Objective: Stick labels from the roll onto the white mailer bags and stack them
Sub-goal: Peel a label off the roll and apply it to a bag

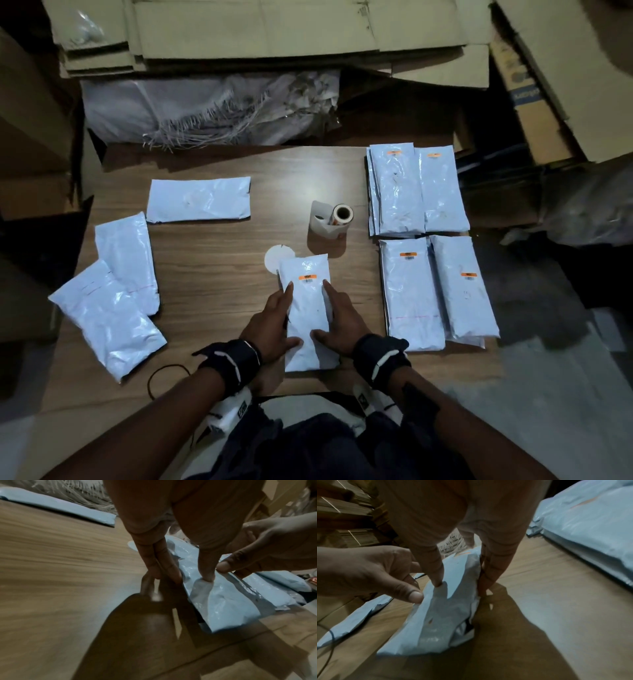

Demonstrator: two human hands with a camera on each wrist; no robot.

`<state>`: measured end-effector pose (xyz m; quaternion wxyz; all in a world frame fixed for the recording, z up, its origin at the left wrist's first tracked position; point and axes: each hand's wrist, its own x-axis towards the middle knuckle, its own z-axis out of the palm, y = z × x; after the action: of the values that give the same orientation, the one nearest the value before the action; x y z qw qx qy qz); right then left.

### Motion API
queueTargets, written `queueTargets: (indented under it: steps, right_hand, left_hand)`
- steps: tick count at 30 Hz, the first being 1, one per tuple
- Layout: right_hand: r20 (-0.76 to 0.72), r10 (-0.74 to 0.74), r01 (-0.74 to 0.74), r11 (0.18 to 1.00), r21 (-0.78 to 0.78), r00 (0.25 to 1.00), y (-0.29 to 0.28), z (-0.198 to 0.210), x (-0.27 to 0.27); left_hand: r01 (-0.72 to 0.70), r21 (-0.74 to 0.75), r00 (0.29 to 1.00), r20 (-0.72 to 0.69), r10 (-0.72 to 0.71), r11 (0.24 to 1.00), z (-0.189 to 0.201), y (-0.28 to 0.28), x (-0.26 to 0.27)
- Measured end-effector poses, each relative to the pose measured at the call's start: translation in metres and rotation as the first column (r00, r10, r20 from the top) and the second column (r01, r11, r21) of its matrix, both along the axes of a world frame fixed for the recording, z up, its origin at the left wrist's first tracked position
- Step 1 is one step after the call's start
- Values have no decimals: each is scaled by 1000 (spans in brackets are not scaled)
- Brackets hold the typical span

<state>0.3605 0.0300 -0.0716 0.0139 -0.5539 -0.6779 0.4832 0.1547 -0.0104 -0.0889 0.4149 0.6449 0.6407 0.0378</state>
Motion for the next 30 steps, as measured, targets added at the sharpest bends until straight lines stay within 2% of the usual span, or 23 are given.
queueTargets:
  steps: [7, 14, 17, 21, 30]
  right_hand:
    - [140, 64, -68, 997, 28, 988, 15, 34, 44]
    - [313, 78, -102, 993, 61, 947, 35, 47, 101]
    - [442, 88, -166, 976, 142, 892, 41, 50, 127]
    - [614, 101, -278, 940, 200, 783, 49, 57, 152]
    - [681, 128, -341, 921, 188, 721, 65, 52, 177]
  left_hand:
    - [58, 60, 997, 41, -60, 997, 21, 27, 45]
    - [117, 90, 991, 55, -122, 989, 41, 56, 110]
    - [136, 98, 988, 54, -142, 986, 45, 63, 139]
    - [145, 85, 988, 39, -149, 986, 47, 71, 171]
    - [162, 75, 987, -18, -161, 984, 40, 82, 208]
